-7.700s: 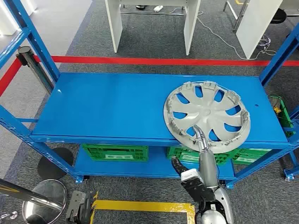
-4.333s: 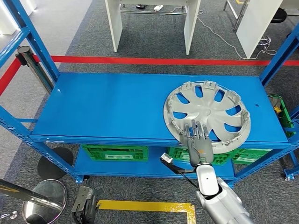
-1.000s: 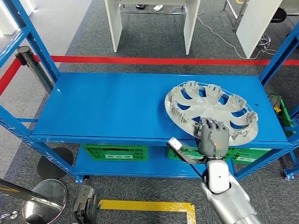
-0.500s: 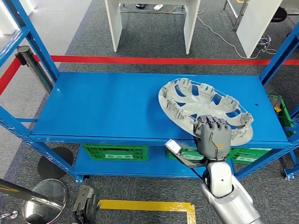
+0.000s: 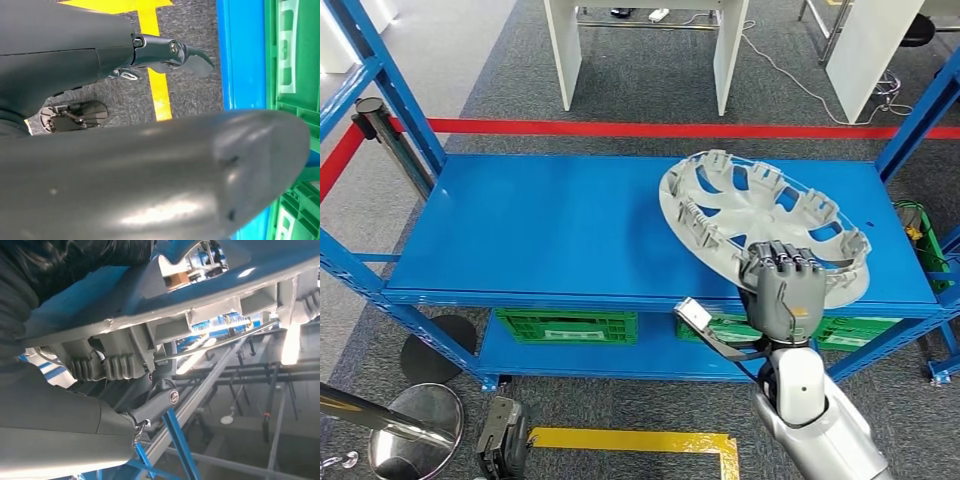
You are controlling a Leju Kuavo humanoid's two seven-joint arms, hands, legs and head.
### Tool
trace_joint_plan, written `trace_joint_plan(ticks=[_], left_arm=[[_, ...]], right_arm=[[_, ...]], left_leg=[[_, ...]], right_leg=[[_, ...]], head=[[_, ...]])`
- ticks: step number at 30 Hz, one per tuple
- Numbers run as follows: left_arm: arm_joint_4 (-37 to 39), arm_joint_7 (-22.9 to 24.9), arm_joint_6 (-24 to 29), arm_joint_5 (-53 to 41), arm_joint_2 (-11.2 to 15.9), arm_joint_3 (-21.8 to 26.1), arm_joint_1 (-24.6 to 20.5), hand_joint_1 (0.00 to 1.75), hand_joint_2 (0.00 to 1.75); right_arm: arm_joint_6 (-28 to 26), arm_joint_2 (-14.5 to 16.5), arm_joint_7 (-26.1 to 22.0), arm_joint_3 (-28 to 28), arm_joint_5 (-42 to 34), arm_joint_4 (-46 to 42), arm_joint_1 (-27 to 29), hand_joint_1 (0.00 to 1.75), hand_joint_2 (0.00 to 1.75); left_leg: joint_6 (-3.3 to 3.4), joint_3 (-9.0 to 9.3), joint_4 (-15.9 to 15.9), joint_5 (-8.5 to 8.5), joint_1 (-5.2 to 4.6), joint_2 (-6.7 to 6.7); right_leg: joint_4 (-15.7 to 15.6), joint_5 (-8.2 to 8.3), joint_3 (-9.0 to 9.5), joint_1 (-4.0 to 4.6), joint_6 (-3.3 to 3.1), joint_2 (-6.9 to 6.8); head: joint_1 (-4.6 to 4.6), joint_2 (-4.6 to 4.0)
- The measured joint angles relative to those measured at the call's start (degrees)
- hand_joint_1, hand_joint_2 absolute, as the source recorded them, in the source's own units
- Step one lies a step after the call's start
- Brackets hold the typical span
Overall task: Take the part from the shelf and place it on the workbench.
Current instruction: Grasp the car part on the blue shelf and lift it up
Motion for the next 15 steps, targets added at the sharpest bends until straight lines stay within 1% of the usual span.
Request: trace_joint_plan(ticks=[2, 3, 4, 5, 6, 7, 8, 9, 10, 11, 12, 13, 14, 15], left_arm=[[0.00, 0.26, 0.27, 0.04, 0.10, -0.10, -0.01, 0.00, 0.00], [-0.01, 0.37, 0.42, 0.08, 0.17, -0.11, -0.02, 0.00, 0.00], [-0.01, 0.47, 0.56, 0.13, 0.20, -0.11, -0.02, 0.00, 0.00], [-0.01, 0.55, 0.73, 0.20, 0.22, -0.12, -0.06, 0.00, 0.00], [-0.01, 0.67, 0.97, 0.31, 0.24, -0.12, -0.13, 0.00, 0.00], [-0.01, 0.85, 1.23, 0.43, 0.24, -0.12, -0.21, 0.00, 0.00], [-0.01, 1.10, 1.54, 0.56, 0.25, -0.12, -0.29, 0.00, 0.00], [-0.01, 1.41, 1.84, 0.69, 0.25, -0.11, -0.33, 0.00, 0.00], [-0.01, 1.73, 2.09, 0.79, 0.25, -0.11, -0.34, 0.00, 0.00], [-0.01, 1.97, 2.26, 0.85, 0.26, -0.11, -0.35, 0.00, 0.00], [-0.01, 2.12, 2.35, 0.90, 0.26, -0.11, -0.37, 0.00, 0.00], [-0.01, 2.21, 2.38, 0.91, 0.25, -0.11, -0.40, 0.00, 0.00], [-0.01, 2.23, 2.39, 0.92, 0.27, -0.11, -0.42, 0.00, 0.00], [0.00, 2.26, 2.40, 0.93, 0.28, -0.11, -0.46, 0.00, 0.00]], right_arm=[[0.00, -0.39, 0.22, 0.53, 0.00, -1.19, -0.23, 1.75, 1.75], [0.00, -0.54, 0.29, 0.77, 0.00, -1.87, -0.40, 1.75, 1.75], [0.00, -0.70, 0.32, 0.97, 0.00, -2.52, -0.56, 1.75, 1.75], [0.00, -0.91, 0.27, 1.16, 0.00, -3.14, -0.77, 1.75, 1.75], [0.00, -1.18, 0.15, 1.33, 0.00, -3.69, -1.00, 1.75, 1.75], [0.00, -1.47, 0.01, 1.47, 0.00, -4.11, -1.18, 1.75, 1.75], [0.00, -1.74, -0.16, 1.62, 0.00, -4.48, -1.33, 1.75, 1.75], [0.00, -1.96, -0.29, 1.77, 0.00, -4.78, -1.41, 1.75, 1.75], [0.00, -2.13, -0.36, 1.90, 0.00, -5.03, -1.43, 1.75, 1.75], [0.00, -2.28, -0.40, 2.01, 0.00, -5.24, -1.45, 1.75, 1.75], [0.00, -2.42, -0.40, 2.08, 0.00, -5.42, -1.49, 1.75, 1.75], [0.00, -2.55, -0.39, 2.11, 0.00, -5.59, -1.56, 1.75, 1.75], [0.00, -2.69, -0.39, 2.14, 0.00, -5.73, -1.65, 1.75, 1.75], [0.01, -2.79, -0.38, 2.19, 0.00, -5.89, -1.72, 1.75, 1.75]], left_leg=[[0.21, -0.19, 0.28, -0.09, -0.20, -0.03], [0.44, -0.27, 0.25, 0.06, -0.27, -0.05], [0.67, -0.13, -0.11, 0.32, -0.11, -0.02], [0.99, 0.03, -0.50, 0.67, 0.03, -0.02], [1.31, 0.16, -0.86, 1.01, 0.17, -0.02], [1.50, 0.24, -1.07, 1.19, 0.27, -0.05], [1.60, 0.12, -1.04, 1.26, 0.20, -0.13], [1.61, -0.01, -0.94, 1.25, 0.14, -0.23], [1.60, -0.09, -0.79, 1.22, 0.08, -0.37], [1.54, -0.17, -0.61, 1.15, 0.07, -0.54], [1.38, -0.22, -0.34, 1.02, 0.13, -0.75], [1.12, -0.29, 0.03, 0.82, 0.22, -0.97], [0.76, -0.53, 0.45, 0.56, 0.23, -1.17], [0.38, -0.87, 0.97, 0.37, 0.20, -1.34]], right_leg=[[-0.17, 0.14, -0.04, -0.12, 0.22, -0.09], [-0.22, 0.27, -0.04, -0.14, 0.43, -0.16], [-0.09, 0.03, -0.24, -0.15, 0.53, -0.08], [0.62, -0.72, -0.67, -0.10, 0.53, 0.20], [2.49, -2.04, -1.60, -0.05, 0.45, 0.64], [5.67, -3.95, -3.18, -0.01, 0.27, 1.14], [9.84, -5.87, -5.13, 0.07, 0.11, 1.54], [13.92, -7.23, -7.18, 0.10, 0.05, 1.76], [16.67, -7.57, -8.71, 0.10, 0.04, 1.84], [17.36, -6.72, -9.35, 0.09, 0.04, 1.85], [15.63, -4.71, -8.86, 0.05, 0.03, 1.85], [12.23, -2.24, -7.58, 0.00, 0.01, 1.85], [8.85, -0.51, -5.93, 0.02, -0.02, 1.90], [6.12, 0.64, -4.64, 0.07, -0.13, 2.01]], head=[[-0.01, 0.00], [-0.03, 0.00], [-0.02, 0.00], [0.01, 0.00], [0.05, 0.00], [0.10, 0.00], [0.13, 0.00], [0.16, 0.00], [0.15, 0.00], [0.15, 0.00], [0.16, 0.00], [0.17, 0.00], [0.21, 0.00], [0.26, 0.01]])
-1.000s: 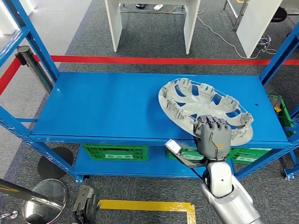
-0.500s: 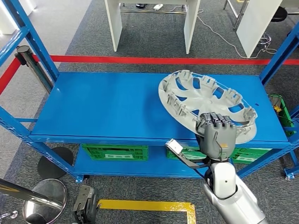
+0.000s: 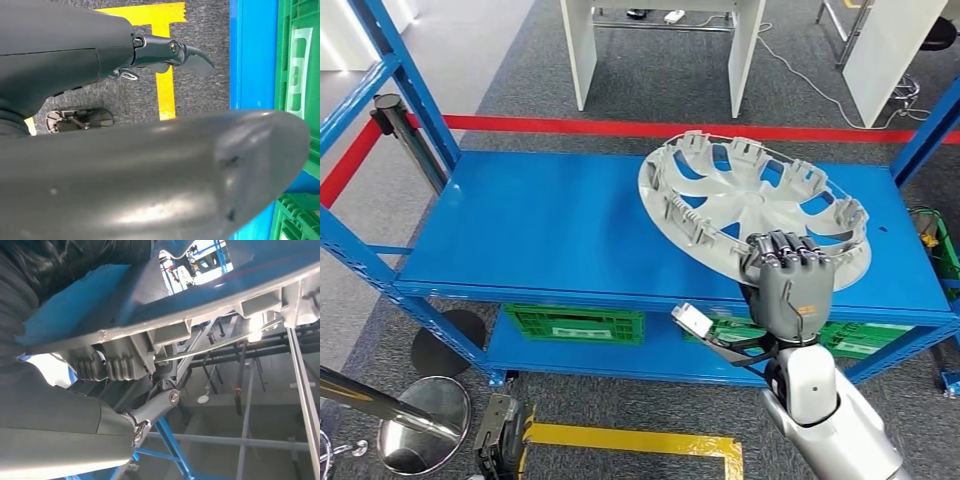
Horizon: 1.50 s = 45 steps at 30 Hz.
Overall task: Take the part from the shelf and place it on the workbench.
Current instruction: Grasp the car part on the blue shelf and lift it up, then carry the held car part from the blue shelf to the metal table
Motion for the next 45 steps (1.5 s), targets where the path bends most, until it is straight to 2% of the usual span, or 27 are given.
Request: trace_joint_plan(ticks=[2, 5, 7, 9, 10, 11, 12, 14, 16, 19, 20, 21, 22, 24, 25, 26, 27, 28, 30, 31, 33, 39, 41, 42, 43, 44, 45], left_arm=[[0.00, 0.03, 0.01, 0.03, 0.04, 0.00, -0.02, 0.00, 0.00], [-0.01, 0.21, 0.27, 0.12, 0.16, 0.00, 0.03, 0.00, 0.00], [-0.01, 1.22, 1.00, 0.51, 0.24, 0.01, -0.06, 0.00, 0.00], [0.01, 3.42, 1.92, 1.62, 0.23, 0.08, -0.14, 0.00, 0.00], [0.01, 4.69, 2.29, 2.48, 0.25, 0.22, -0.15, 0.00, 0.00], [0.02, 5.89, 2.55, 3.47, 0.27, 0.48, -0.15, 0.00, 0.00], [0.02, 6.94, 2.72, 4.55, 0.31, 0.88, -0.16, 0.00, 0.00], [0.02, 8.56, 2.96, 6.67, 0.46, 2.05, -0.21, 0.00, 0.00], [0.02, 9.70, 3.37, 8.38, 0.62, 3.37, -0.28, 0.00, 0.00], [0.03, 10.87, 4.45, 9.88, 0.66, 5.09, -0.17, 0.00, 0.00], [0.04, 11.29, 4.81, 10.25, 0.67, 5.61, -0.09, 0.00, 0.00], [0.05, 11.78, 5.18, 10.65, 0.68, 6.06, -0.03, 0.00, 0.00], [0.07, 12.39, 5.48, 10.97, 0.69, 6.53, 0.05, 0.00, 0.00], [0.16, 13.88, 5.94, 11.50, 0.71, 7.34, 0.30, 0.00, 0.00], [0.24, 14.69, 6.13, 11.75, 0.70, 7.67, 0.49, 0.00, 0.00], [0.34, 15.44, 6.38, 12.02, 0.68, 8.01, 0.70, 0.00, 0.00], [0.44, 16.09, 6.70, 12.21, 0.67, 8.33, 0.91, 0.00, 0.00], [0.54, 16.59, 7.05, 12.31, 0.66, 8.65, 1.07, 0.00, 0.00], [0.64, 17.25, 7.63, 12.12, 0.62, 9.08, 1.27, 0.00, 0.00], [0.66, 17.40, 7.75, 11.97, 0.60, 9.15, 1.30, 0.00, 0.00], [0.67, 17.51, 7.79, 11.76, 0.59, 9.18, 1.31, 0.00, 0.00], [0.67, 17.51, 7.80, 11.74, 0.57, 9.18, 1.29, 0.00, 0.00], [0.67, 17.57, 7.81, 11.55, 0.55, 9.18, 1.24, 0.00, 0.00], [0.68, 17.68, 7.81, 11.10, 0.54, 9.15, 1.18, 0.00, 0.00], [0.69, 17.79, 7.79, 10.40, 0.52, 9.10, 1.09, 0.00, 0.00], [0.70, 17.88, 7.77, 9.43, 0.49, 8.74, 0.91, 0.00, 0.00], [0.72, 17.95, 7.75, 8.48, 0.44, 8.32, 0.72, 0.00, 0.00]], right_arm=[[0.01, -0.13, 0.01, 0.16, 0.00, -0.25, -0.10, 1.75, 1.75], [0.01, -0.17, -0.06, 0.36, 0.00, -0.51, -0.21, 1.75, 1.75], [0.01, -0.18, -0.08, 0.38, 0.00, -0.62, -0.29, 1.75, 1.75], [0.02, -0.18, -0.20, 0.40, 0.00, -0.70, -0.34, 1.75, 1.75], [0.02, -0.18, -0.34, 0.46, 0.00, -0.73, -0.39, 1.75, 1.75], [0.02, -0.18, -0.51, 0.55, 0.00, -0.74, -0.46, 1.75, 1.75], [0.02, -0.18, -0.64, 0.63, 0.00, -0.76, -0.55, 1.75, 1.75], [0.01, -0.16, -0.75, 0.75, 0.00, -0.79, -0.82, 1.75, 1.75], [0.01, -0.14, -0.71, 0.79, 0.00, -0.88, -1.22, 1.75, 1.75], [0.01, -0.10, -0.53, 1.01, 0.00, -1.07, -1.79, 1.75, 1.75], [0.01, -0.10, -0.32, 1.16, 0.00, -1.12, -1.97, 1.75, 1.75], [0.00, -0.10, -0.08, 1.34, 0.00, -1.18, -2.18, 1.75, 1.75], [0.00, -0.11, 0.17, 1.54, 0.00, -1.22, -2.40, 1.75, 1.75], [0.01, -0.16, 0.50, 1.98, 0.00, -1.30, -2.84, 1.75, 1.75], [0.02, -0.18, 0.66, 2.22, 0.00, -1.31, -3.04, 1.75, 1.75], [0.02, -0.20, 0.86, 2.48, 0.00, -1.31, -3.23, 1.75, 1.75], [0.01, -0.21, 1.11, 2.77, 0.00, -1.31, -3.45, 1.75, 1.75], [0.01, -0.27, 1.41, 3.08, 0.00, -1.31, -3.70, 1.75, 1.75], [0.01, -0.43, 2.10, 3.62, 0.00, -1.36, -4.32, 1.75, 1.75], [0.02, -0.51, 2.36, 3.76, 0.00, -1.39, -4.55, 1.75, 1.75], [0.01, -0.55, 2.54, 3.84, 0.00, -1.44, -4.72, 1.75, 1.75], [0.01, -0.55, 2.58, 3.85, 0.00, -1.48, -4.77, 1.75, 1.75], [0.01, -0.58, 2.81, 3.98, 0.00, -1.74, -4.94, 1.75, 1.75], [0.01, -0.63, 2.89, 4.11, 0.00, -1.98, -5.07, 1.75, 1.75], [0.02, -0.70, 2.80, 4.21, 0.00, -2.30, -5.17, 1.75, 1.75], [0.02, -0.91, 2.40, 3.88, 0.00, -2.78, -4.78, 1.75, 1.75], [0.02, -1.13, 1.95, 3.42, 0.00, -3.32, -4.26, 1.75, 1.75]], left_leg=[[-0.72, -0.90, 0.88, -0.01, -0.15, -0.24], [-1.66, -1.92, 1.90, -0.56, -0.06, -0.27], [-2.37, -3.45, 5.88, -3.77, 0.16, -0.13], [-2.88, -5.90, 13.09, -7.83, 0.43, -0.05], [-2.98, -6.67, 15.85, -8.90, 0.53, -0.04], [-2.97, -6.62, 16.80, -8.89, 0.59, -0.04], [-2.85, -5.60, 15.64, -7.84, 0.60, -0.04], [-2.28, -1.36, 8.39, -4.56, 0.50, -0.03], [-1.69, 2.02, 1.87, -2.89, 0.16, -0.05], [-0.98, 2.15, -0.11, -1.95, -0.22, -0.10], [-0.66, 1.85, -0.43, -1.34, -0.15, -0.03], [-0.28, 1.46, -0.73, -0.71, -0.04, 0.06], [0.05, 0.96, -0.99, -0.09, 0.06, 0.17], [0.49, -0.33, -0.95, 0.89, -0.08, 0.23], [0.55, -0.98, -0.88, 1.34, -0.17, 0.24], [0.56, -1.68, -0.76, 1.81, -0.24, 0.24], [0.52, -2.40, -0.59, 2.23, -0.28, 0.24], [0.43, -3.09, -0.34, 2.60, -0.29, 0.22], [0.09, -4.36, 0.33, 3.18, -0.32, 0.15], [-0.09, -4.74, 0.59, 3.33, -0.37, 0.11], [-0.27, -5.06, 0.79, 3.46, -0.47, 0.07], [-0.32, -5.16, 0.89, 3.50, -0.51, 0.06], [-0.61, -5.45, 1.03, 4.01, -0.46, 0.04], [-1.10, -5.85, 1.43, 3.69, -0.36, 0.04], [-1.84, -6.55, 4.31, 1.13, -0.10, 0.06], [-2.59, -5.97, 7.06, -0.44, 0.30, 0.07], [-3.23, -4.36, 8.33, -1.82, 0.71, 0.09]], right_leg=[[-1.69, 0.01, 0.75, 0.14, -0.30, 0.21], [-1.83, 0.17, -0.12, -0.04, -1.11, 0.15], [-1.93, 0.56, -0.62, -0.18, -1.91, -0.10], [-1.91, 0.99, -1.23, 0.01, -2.56, -0.32], [-1.88, 1.24, -1.56, 0.12, -2.74, -0.38], [-1.86, 1.49, -1.88, 0.23, -2.83, -0.42], [-1.84, 1.74, -2.15, 0.33, -2.84, -0.43], [-1.83, 2.23, -2.56, 0.47, -2.72, -0.43], [-1.91, 2.89, -2.99, 0.56, -2.22, -0.44], [-2.48, 4.13, -3.53, 0.39, -1.02, -0.51], [-2.46, 3.83, -3.83, 0.35, -0.70, -0.47], [-1.72, 2.63, -4.35, 0.37, -0.47, -0.41], [0.19, 0.52, -5.13, 0.40, -0.34, -0.34], [6.95, -4.62, -7.06, 0.45, -0.25, -0.25], [10.36, -6.23, -7.78, 0.48, -0.22, -0.23], [12.49, -6.52, -7.84, 0.51, -0.19, -0.22], [12.69, -5.60, -6.97, 0.54, -0.20, -0.22], [10.75, -3.92, -5.06, 0.55, -0.28, -0.22], [3.44, -1.98, 0.29, 0.61, -0.57, -0.18], [0.49, -2.06, 2.33, 0.66, -0.70, -0.14], [-1.66, -2.91, 3.95, 0.75, -0.78, -0.09], [-2.16, -2.94, 4.37, 0.80, -0.78, -0.08], [-3.03, -3.07, 4.52, 0.91, -0.91, -0.02], [-3.43, -2.66, 4.14, 0.86, -1.40, -0.08], [-3.52, -1.83, 3.18, 0.80, -2.03, -0.15], [-3.35, -0.42, 1.45, 0.72, -2.48, -0.29], [-3.16, 1.09, -0.38, 0.63, -2.83, -0.44]], head=[[0.00, 0.00], [-0.21, 0.00], [-0.53, -0.01], [-0.79, -0.01], [-0.78, -0.01], [-0.79, -0.01], [-0.78, -0.01], [-0.76, -0.01], [-0.73, -0.01], [-0.74, -0.01], [-0.71, -0.01], [-0.64, -0.01], [-0.57, -0.01], [-0.48, -0.01], [-0.49, -0.01], [-0.51, -0.01], [-0.51, -0.01], [-0.51, -0.01], [-0.50, -0.01], [-0.50, -0.01], [-0.52, -0.01], [-0.54, -0.01], [-0.55, -0.01], [-0.57, -0.01], [-0.67, -0.01], [-0.78, -0.01], [-0.89, -0.01]])
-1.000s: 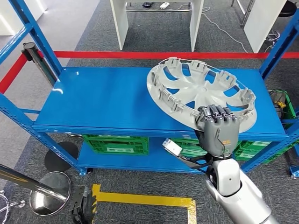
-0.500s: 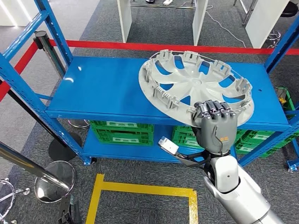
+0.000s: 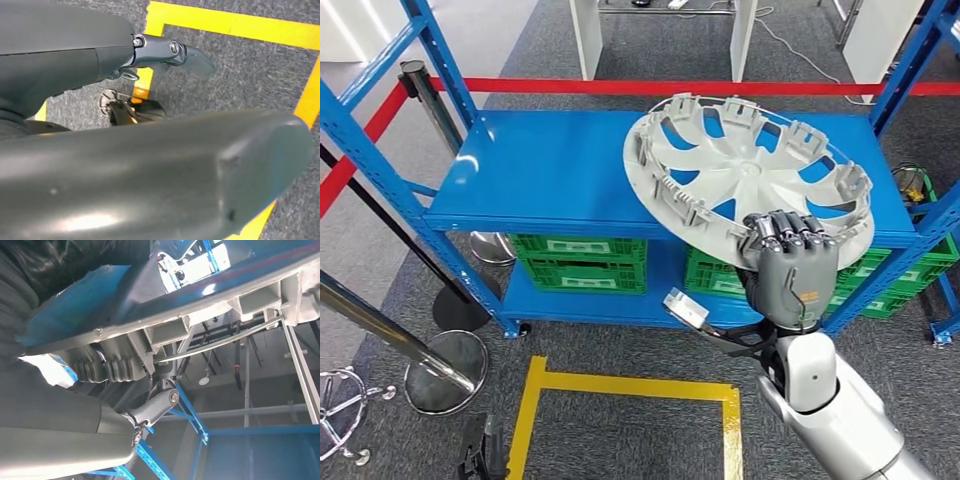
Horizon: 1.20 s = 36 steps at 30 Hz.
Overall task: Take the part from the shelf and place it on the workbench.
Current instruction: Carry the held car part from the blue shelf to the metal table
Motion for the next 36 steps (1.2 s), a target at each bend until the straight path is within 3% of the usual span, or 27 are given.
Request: trace_joint_plan(ticks=[1, 2, 3, 4, 6, 7, 8, 11, 12, 13, 14, 16, 18, 19, 21, 22, 23, 26, 27, 28, 30, 31, 33, 34, 36], left_arm=[[0.00, 0.00, -0.02, -0.68, -0.06, -0.42, -0.17, 0.00, 0.00], [0.00, -0.01, -0.02, -1.13, -0.12, -0.85, -0.30, 0.00, 0.00], [0.00, -0.01, -0.02, -1.28, -0.19, -1.01, -0.32, 0.00, 0.00], [0.00, 0.00, -0.01, -1.43, -0.26, -1.13, -0.32, 0.00, 0.00], [0.03, 0.08, 0.01, -1.72, -0.45, -1.45, -0.18, 0.00, 0.00], [0.05, 0.19, 0.03, -1.90, -0.55, -1.63, -0.10, 0.00, 0.00], [0.07, 0.31, 0.08, -2.08, -0.63, -1.84, -0.03, 0.00, 0.00], [0.09, 0.50, 0.22, -2.42, -0.99, -2.37, -0.17, 0.00, 0.00], [0.09, 0.51, 0.22, -2.49, -1.14, -2.47, -0.32, 0.00, 0.00], [0.09, 0.53, 0.21, -2.53, -1.26, -2.55, -0.47, 0.00, 0.00], [0.09, 0.54, 0.20, -2.56, -1.34, -2.60, -0.63, 0.00, 0.00], [0.09, 0.55, 0.18, -2.56, -1.44, -2.62, -0.92, 0.00, 0.00], [0.09, 0.55, 0.19, -2.59, -1.54, -2.66, -1.32, 0.00, 0.00], [0.09, 0.54, 0.20, -2.64, -1.57, -2.69, -1.55, 0.00, 0.00], [0.09, 0.54, 0.22, -2.77, -1.63, -2.90, -1.87, 0.00, 0.00], [0.09, 0.55, 0.22, -2.82, -1.67, -3.07, -1.94, 0.00, 0.00], [0.09, 0.55, 0.22, -2.87, -1.72, -3.27, -1.99, 0.00, 0.00], [0.09, 0.56, 0.19, -3.17, -1.85, -3.68, -2.35, 0.00, 0.00], [0.09, 0.56, 0.16, -3.25, -1.88, -3.76, -2.50, 0.00, 0.00], [0.09, 0.56, 0.14, -3.28, -1.91, -3.85, -2.62, 0.00, 0.00], [0.09, 0.56, 0.11, -3.30, -1.97, -3.99, -2.76, 0.00, 0.00], [0.09, 0.56, 0.11, -3.30, -1.98, -4.03, -2.85, 0.00, 0.00], [0.08, 0.55, 0.13, -3.29, -1.97, -4.04, -3.10, 0.00, 0.00], [0.07, 0.54, 0.15, -3.29, -1.95, -4.04, -3.21, 0.00, 0.00], [0.08, 0.52, 0.26, -3.25, -1.87, -4.05, -3.20, 0.00, 0.00]], right_arm=[[0.00, -0.21, -0.45, -0.63, 0.00, -0.51, 0.65, 1.75, 1.75], [0.00, -0.44, -0.81, -1.36, 0.00, -0.95, 1.35, 1.75, 1.75], [0.00, -0.55, -0.94, -1.77, 0.00, -1.16, 1.66, 1.75, 1.75], [0.00, -0.70, -1.07, -2.11, 0.00, -1.32, 1.93, 1.75, 1.75], [0.00, -1.17, -1.61, -2.84, 0.00, -1.65, 2.70, 1.75, 1.75], [0.00, -1.46, -2.03, -3.30, 0.00, -1.85, 3.27, 1.75, 1.75], [0.00, -1.74, -2.59, -3.83, 0.00, -2.07, 3.89, 1.75, 1.75], [0.00, -2.26, -4.75, -5.55, 0.00, -2.65, 5.86, 1.75, 1.75], [0.00, -2.33, -5.55, -6.10, 0.00, -2.83, 6.53, 1.75, 1.75], [0.00, -2.36, -6.18, -6.59, 0.00, -2.99, 7.13, 1.75, 1.75], [0.00, -2.37, -6.66, -7.05, 0.00, -3.13, 7.61, 1.75, 1.75], [0.00, -2.38, -7.27, -7.81, 0.00, -3.39, 8.09, 1.75, 1.75], [0.00, -2.38, -8.10, -8.59, 0.00, -3.78, 8.24, 1.75, 1.75], [0.00, -2.37, -8.61, -9.00, 0.00, -3.99, 8.36, 1.75, 1.75], [0.00, -2.36, -9.53, -9.68, 0.00, -4.44, 8.80, 1.75, 1.75], [0.00, -2.34, -9.95, -9.98, 0.00, -4.64, 9.03, 1.75, 1.75], [0.00, -2.24, -10.42, -10.24, 0.00, -4.88, 9.23, 1.75, 1.75], [0.00, -1.43, -11.76, -11.16, 0.00, -5.44, 9.86, 1.75, 1.75], [0.00, -1.19, -12.05, -11.42, 0.00, -5.51, 10.11, 1.75, 1.75], [0.00, -1.00, -12.31, -11.61, 0.00, -5.54, 10.31, 1.75, 1.75], [0.00, -0.65, -12.98, -12.02, 0.00, -5.58, 10.61, 1.75, 1.75], [0.00, -0.40, -13.38, -12.34, 0.00, -5.65, 10.83, 1.75, 1.75], [0.00, 0.07, -14.07, -13.08, 0.00, -5.91, 11.27, 1.75, 1.75], [0.00, 0.26, -14.36, -13.42, 0.00, -6.04, 11.44, 1.75, 1.75], [0.00, 0.60, -15.04, -14.11, 0.00, -6.25, 11.78, 1.75, 1.75]], left_leg=[[-0.19, 2.50, -0.09, -1.29, 0.31, 0.00], [0.01, 5.58, -3.33, -0.49, 0.37, -0.03], [0.36, 7.36, -6.47, -0.86, 0.20, -0.08], [0.74, 8.01, -8.15, -1.38, -0.07, -0.12], [1.56, 7.49, -9.20, -0.66, -0.33, -0.04], [2.05, 7.02, -9.47, 0.00, -0.34, 0.04], [2.53, 6.48, -9.71, 0.69, -0.27, 0.14], [3.39, 4.25, -9.65, 2.55, -0.48, 0.23], [3.47, 3.35, -9.57, 3.20, -0.62, 0.23], [3.48, 2.45, -9.49, 3.84, -0.74, 0.23], [3.42, 1.58, -9.38, 4.46, -0.81, 0.23], [3.13, -0.03, -8.96, 5.52, -0.90, 0.22], [2.64, -1.31, -8.29, 6.49, -1.05, 0.22], [2.39, -1.77, -8.08, 7.03, -1.08, 0.21], [1.86, -2.43, -7.97, 8.03, -1.00, 0.10], [1.51, -2.76, -7.62, 7.49, -0.95, 0.04], [1.15, -3.27, -6.46, 5.85, -0.87, -0.02], [0.22, -5.26, 2.85, -2.58, -0.44, 0.01], [0.03, -5.51, 6.14, -3.93, -0.31, 0.03], [-0.07, -5.18, 8.15, -3.87, -0.21, 0.03], [0.00, -2.12, 6.64, -1.15, -0.10, 0.03], [0.19, 0.69, 3.25, -0.19, -0.08, 0.03], [0.74, 6.25, -4.87, -0.70, -0.30, -0.02], [1.01, 7.80, -7.63, -1.35, -0.51, -0.07], [1.67, 7.97, -9.56, -1.07, -0.83, -0.09]], right_leg=[[0.24, 1.17, -1.59, 0.04, 0.18, -0.06], [0.45, 2.05, -2.72, 0.06, 0.62, -0.12], [0.42, 2.59, -3.09, 0.01, 1.04, -0.14], [0.25, 3.21, -3.41, -0.10, 1.52, -0.16], [-0.13, 4.08, -3.99, -0.39, 2.43, -0.13], [0.15, 3.41, -4.47, -0.48, 2.72, -0.05], [1.36, 1.64, -5.06, -0.48, 2.88, 0.06], [10.89, -6.18, -7.41, -0.37, 2.92, 0.27], [13.97, -7.07, -7.71, -0.31, 2.92, 0.29], [15.59, -6.56, -7.37, -0.24, 2.90, 0.30], [15.40, -5.04, -6.17, -0.18, 2.82, 0.30], [9.76, -2.50, -1.02, -0.06, 2.56, 0.30], [1.80, -3.46, 4.78, 0.14, 2.30, 0.35], [-0.60, -4.35, 6.29, 0.28, 2.13, 0.39], [-1.75, -4.40, 6.26, 0.28, 1.56, 0.34], [-1.73, -3.90, 5.71, 0.20, 1.11, 0.24], [-1.72, -3.28, 5.12, 0.09, 0.60, 0.12], [-1.37, -1.32, 2.79, 0.16, -0.32, -0.04], [-1.14, -0.72, 1.84, 0.21, -0.34, -0.06], [-0.85, -0.15, 0.83, 0.25, -0.32, -0.09], [-0.21, 0.88, -1.18, 0.28, -0.14, -0.11], [0.04, 1.36, -1.99, 0.29, 0.03, -0.12], [0.27, 2.32, -3.02, 0.36, 0.60, -0.19], [0.18, 2.88, -3.28, 0.31, 0.98, -0.26], [-0.31, 4.13, -3.72, 0.10, 1.80, -0.34]], head=[[-0.09, 0.00], [-0.05, 0.00], [-0.06, 0.00], [-0.04, 0.00], [-0.05, 0.00], [0.01, 0.00], [0.09, 0.00], [0.28, 0.00], [0.28, 0.00], [0.28, 0.00], [0.27, 0.00], [0.27, 0.00], [0.28, 0.00], [0.28, 0.00], [0.31, 0.00], [0.32, 0.00], [0.28, 0.00], [0.04, 0.00], [-0.01, 0.00], [-0.02, 0.00], [-0.03, 0.00], [-0.03, 0.00], [0.01, 0.00], [0.02, 0.00], [0.02, 0.00]])
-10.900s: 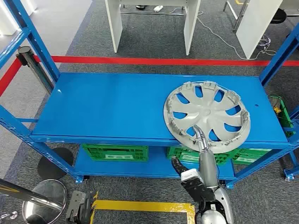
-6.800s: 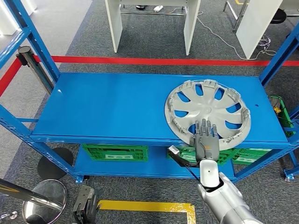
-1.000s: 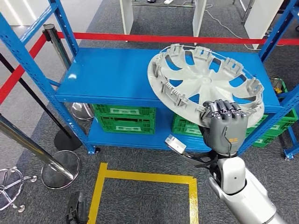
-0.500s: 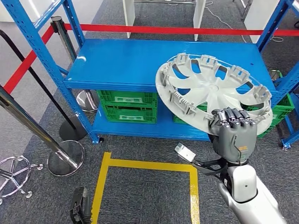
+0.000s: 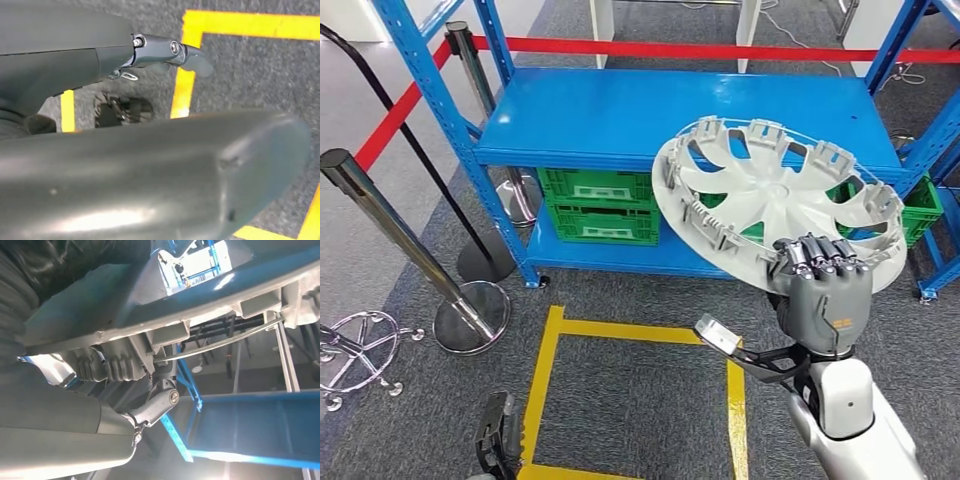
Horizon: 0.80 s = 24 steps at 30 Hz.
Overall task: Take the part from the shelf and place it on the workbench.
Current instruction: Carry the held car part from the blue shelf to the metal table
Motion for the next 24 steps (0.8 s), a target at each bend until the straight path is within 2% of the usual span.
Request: trace_joint_plan(ticks=[1, 2, 3, 5, 6, 7, 8, 9, 10, 11, 12, 13, 14, 16, 17, 18, 19, 20, 21, 22, 23, 24], left_arm=[[0.01, 0.01, 0.05, 0.03, 0.05, 0.01, 0.08, 0.00, 0.00], [0.01, 0.01, 0.12, 0.08, 0.10, 0.02, 0.16, 0.00, 0.00], [0.01, 0.02, 0.16, 0.14, 0.13, 0.02, 0.20, 0.00, 0.00], [0.01, 0.02, 0.21, 0.23, 0.16, 0.03, 0.18, 0.00, 0.00], [0.01, 0.02, 0.20, 0.27, 0.15, 0.02, 0.18, 0.00, 0.00], [0.01, 0.02, 0.20, 0.29, 0.14, 0.02, 0.18, 0.00, 0.00], [0.01, 0.02, 0.21, 0.32, 0.14, 0.02, 0.19, 0.00, 0.00], [0.01, 0.02, 0.21, 0.34, 0.14, 0.02, 0.20, 0.00, 0.00], [0.01, 0.02, 0.21, 0.34, 0.14, 0.02, 0.20, 0.00, 0.00], [0.01, 0.02, 0.21, 0.34, 0.14, 0.02, 0.18, 0.00, 0.00], [0.01, 0.04, 0.21, 0.34, 0.15, 0.02, 0.18, 0.00, 0.00], [0.01, 0.07, 0.23, 0.32, 0.16, 0.02, 0.15, 0.00, 0.00], [0.01, 0.10, 0.27, 0.30, 0.19, 0.01, 0.14, 0.00, 0.00], [0.01, 0.28, 0.37, 0.14, 0.43, -0.01, 0.19, 0.00, 0.00], [0.01, 0.39, 0.40, 0.04, 0.56, -0.03, 0.21, 0.00, 0.00], [0.01, 0.52, 0.42, -0.04, 0.69, -0.07, 0.18, 0.00, 0.00], [0.01, 0.63, 0.42, -0.10, 0.79, -0.12, 0.06, 0.00, 0.00], [0.01, 0.74, 0.40, -0.14, 0.86, -0.21, -0.08, 0.00, 0.00], [0.01, 0.86, 0.38, -0.18, 0.93, -0.33, -0.23, 0.00, 0.00], [0.01, 0.97, 0.34, -0.22, 0.98, -0.46, -0.37, 0.00, 0.00], [0.01, 1.08, 0.30, -0.26, 1.00, -0.61, -0.49, 0.00, 0.00], [0.00, 1.17, 0.26, -0.29, 1.03, -0.75, -0.62, 0.00, 0.00]], right_arm=[[0.00, 0.11, -0.38, -0.43, 0.00, -0.10, 0.28, 1.75, 1.75], [0.00, 0.21, -0.74, -0.90, 0.00, -0.22, 0.56, 1.75, 1.75], [0.00, 0.25, -0.99, -1.29, 0.00, -0.31, 0.79, 1.75, 1.75], [0.00, 0.37, -1.23, -1.82, 0.00, -0.49, 1.10, 1.75, 1.75], [0.00, 0.42, -1.24, -1.97, 0.00, -0.55, 1.23, 1.75, 1.75], [0.00, 0.47, -1.24, -2.12, 0.00, -0.59, 1.36, 1.75, 1.75], [0.00, 0.52, -1.24, -2.26, 0.00, -0.61, 1.43, 1.75, 1.75], [0.00, 0.56, -1.24, -2.40, 0.00, -0.64, 1.46, 1.75, 1.75], [0.00, 0.62, -1.28, -2.55, 0.00, -0.69, 1.46, 1.75, 1.75], [0.00, 0.74, -1.38, -2.70, 0.00, -0.80, 1.42, 1.75, 1.75], [0.00, 0.93, -1.57, -2.86, 0.00, -0.96, 1.37, 1.75, 1.75], [0.00, 1.14, -1.87, -3.00, 0.00, -1.10, 1.33, 1.75, 1.75], [0.00, 1.39, -2.18, -3.15, 0.00, -1.22, 1.32, 1.75, 1.75], [0.00, 1.87, -2.73, -3.35, 0.00, -1.26, 1.22, 1.75, 1.75], [0.00, 2.21, -2.87, -3.40, 0.00, -1.23, 1.06, 1.75, 1.75], [0.00, 2.60, -2.95, -3.43, 0.00, -1.19, 0.81, 1.75, 1.75], [0.00, 3.02, -2.95, -3.43, 0.00, -1.12, 0.50, 1.75, 1.75], [0.00, 3.35, -2.83, -3.41, 0.00, -1.02, 0.21, 1.75, 1.75], [0.00, 3.57, -2.61, -3.37, 0.00, -0.86, -0.12, 1.75, 1.75], [0.00, 3.72, -2.33, -3.31, 0.00, -0.69, -0.47, 1.75, 1.75], [0.00, 3.82, -1.98, -3.23, 0.00, -0.51, -0.85, 1.75, 1.75], [0.00, 3.96, -1.63, -3.13, 0.00, -0.38, -1.26, 1.75, 1.75]], left_leg=[[0.43, -0.50, -0.29, 0.79, 0.01, 0.09], [0.95, -1.09, -0.58, 1.57, 0.08, 0.21], [1.37, -1.79, -0.82, 2.36, 0.19, 0.32], [1.83, -3.37, -0.75, 3.64, 0.12, 0.41], [1.86, -4.25, -0.64, 4.28, 0.05, 0.42], [1.86, -5.15, -0.49, 4.89, -0.01, 0.43], [1.81, -6.09, -0.29, 5.49, -0.05, 0.43], [1.70, -7.00, -0.07, 6.02, -0.05, 0.43], [1.53, -7.78, 0.21, 6.50, -0.05, 0.41], [1.29, -8.53, 0.52, 6.93, -0.12, 0.39], [1.01, -9.16, 0.81, 7.42, -0.19, 0.37], [0.74, -9.65, 1.02, 7.99, -0.23, 0.36], [0.47, -10.10, 1.07, 8.63, -0.25, 0.36], [-0.09, -10.80, 0.89, 9.39, -0.19, 0.28], [-0.46, -11.29, 1.40, 8.56, -0.14, 0.24], [-0.88, -11.99, 3.09, 6.64, -0.02, 0.19], [-1.26, -12.90, 6.08, 3.89, 0.19, 0.18], [-1.61, -13.83, 9.93, 1.17, 0.34, 0.21], [-1.85, -14.57, 13.81, -0.83, 0.48, 0.22], [-1.97, -14.75, 16.45, -1.65, 0.52, 0.22], [-1.94, -14.15, 17.24, -1.37, 0.53, 0.22], [-1.72, -12.49, 15.70, -0.20, 0.48, 0.22]], right_leg=[[0.01, -0.19, -0.41, -0.11, 0.33, 0.10], [0.73, -1.44, -1.04, -0.16, 0.58, 0.25], [2.49, -3.73, -1.80, -0.16, 0.74, 0.40], [8.92, -9.52, -3.26, -0.17, 0.92, 0.56], [12.44, -11.09, -3.62, -0.16, 1.00, 0.56], [14.95, -11.27, -3.50, -0.15, 1.07, 0.58], [15.89, -10.13, -2.68, -0.14, 1.09, 0.57], [14.85, -8.31, -0.99, -0.15, 1.07, 0.57], [12.05, -6.85, 1.52, -0.16, 1.03, 0.58], [7.89, -6.47, 4.73, -0.10, 0.98, 0.58], [3.60, -7.06, 7.71, -0.05, 0.84, 0.63], [0.38, -7.94, 9.72, 0.06, 0.65, 0.71], [-1.54, -8.63, 10.71, 0.21, 0.46, 0.79], [-2.01, -8.08, 9.99, 0.18, -0.06, 0.78], [-2.03, -7.51, 9.46, 0.07, -0.48, 0.71], [-2.08, -6.95, 8.91, -0.06, -0.99, 0.61], [-2.00, -6.47, 8.34, -0.10, -1.47, 0.52], [-1.79, -6.07, 7.70, -0.04, -1.84, 0.46], [-1.50, -5.74, 7.03, 0.06, -2.01, 0.36], [-1.15, -5.48, 6.35, 0.15, -2.08, 0.30], [-0.73, -5.31, 5.67, 0.25, -2.12, 0.26], [-0.29, -5.18, 5.04, 0.38, -2.13, 0.26]], head=[[-0.01, 0.00], [0.09, 0.00], [0.22, 0.00], [0.52, 0.00], [0.58, 0.00], [0.60, 0.00], [0.62, 0.00], [0.61, 0.00], [0.61, 0.00], [0.66, 0.00], [0.68, 0.00], [0.70, 0.00], [0.76, 0.00], [0.80, 0.00], [0.73, 0.00], [0.52, 0.00], [0.34, 0.00], [0.14, 0.00], [0.03, 0.00], [0.02, 0.00], [-0.01, 0.00], [-0.03, 0.00]])
